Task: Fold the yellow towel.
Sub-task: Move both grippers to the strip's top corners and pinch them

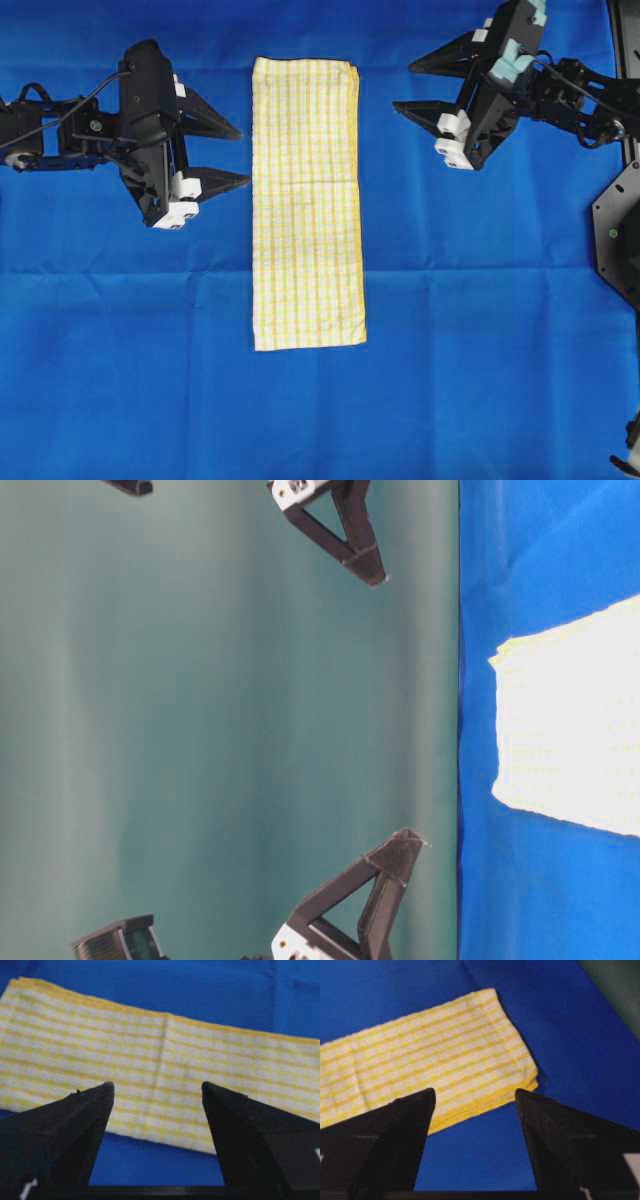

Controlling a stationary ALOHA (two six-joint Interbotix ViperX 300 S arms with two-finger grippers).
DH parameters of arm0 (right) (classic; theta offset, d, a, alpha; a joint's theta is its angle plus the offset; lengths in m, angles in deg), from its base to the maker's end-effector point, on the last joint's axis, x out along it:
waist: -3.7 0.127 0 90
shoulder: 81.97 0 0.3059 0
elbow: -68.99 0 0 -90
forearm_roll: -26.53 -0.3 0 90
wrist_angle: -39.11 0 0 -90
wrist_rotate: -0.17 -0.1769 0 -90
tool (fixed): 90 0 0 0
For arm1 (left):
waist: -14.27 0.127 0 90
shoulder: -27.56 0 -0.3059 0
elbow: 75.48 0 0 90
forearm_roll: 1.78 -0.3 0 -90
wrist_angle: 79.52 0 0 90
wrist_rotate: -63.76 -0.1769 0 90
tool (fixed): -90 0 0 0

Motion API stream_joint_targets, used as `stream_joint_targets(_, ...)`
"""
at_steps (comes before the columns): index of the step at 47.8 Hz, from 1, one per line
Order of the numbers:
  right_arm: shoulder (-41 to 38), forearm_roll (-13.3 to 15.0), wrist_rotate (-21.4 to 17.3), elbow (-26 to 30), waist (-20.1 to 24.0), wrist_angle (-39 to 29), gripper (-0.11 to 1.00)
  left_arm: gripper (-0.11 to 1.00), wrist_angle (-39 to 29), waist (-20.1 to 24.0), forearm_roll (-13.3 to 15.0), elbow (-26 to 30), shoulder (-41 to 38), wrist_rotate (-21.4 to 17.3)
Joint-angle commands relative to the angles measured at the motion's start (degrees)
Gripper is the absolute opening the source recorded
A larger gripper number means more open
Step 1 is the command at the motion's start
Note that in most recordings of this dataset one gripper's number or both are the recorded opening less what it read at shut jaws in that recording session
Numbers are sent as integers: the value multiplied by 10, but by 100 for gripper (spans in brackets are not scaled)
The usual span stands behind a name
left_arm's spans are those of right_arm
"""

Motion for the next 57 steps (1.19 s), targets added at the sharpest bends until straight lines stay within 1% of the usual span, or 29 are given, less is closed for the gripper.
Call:
stream_joint_targets(1,-16,0,2,28,-12,4,66,68,16,19,-1,16,-4,-6)
stream_joint_targets(7,-61,0,2,60,-46,3,66,73,34,59,-2,25,-27,-31)
stream_joint_targets(13,-111,0,2,94,-69,-4,67,76,49,108,-1,40,-58,-47)
stream_joint_targets(19,-161,-1,1,127,-83,-15,67,76,67,154,-1,61,-104,-49)
stream_joint_targets(23,-192,-2,0,147,-88,-18,67,76,75,174,-2,75,-134,-49)
stream_joint_targets(25,-211,-7,0,157,-89,-19,67,76,78,181,-1,81,-151,-49)
stream_joint_targets(35,-271,-35,-1,180,-89,-20,67,76,100,190,-1,105,-219,-48)
stream_joint_targets(48,-294,-64,0,181,-83,-21,67,75,131,190,0,114,-270,-46)
stream_joint_targets(53,-300,-80,-1,183,-79,-21,67,71,134,190,0,121,-283,-45)
stream_joint_targets(57,-304,-92,-1,185,-76,-20,66,64,135,190,1,128,-293,-44)
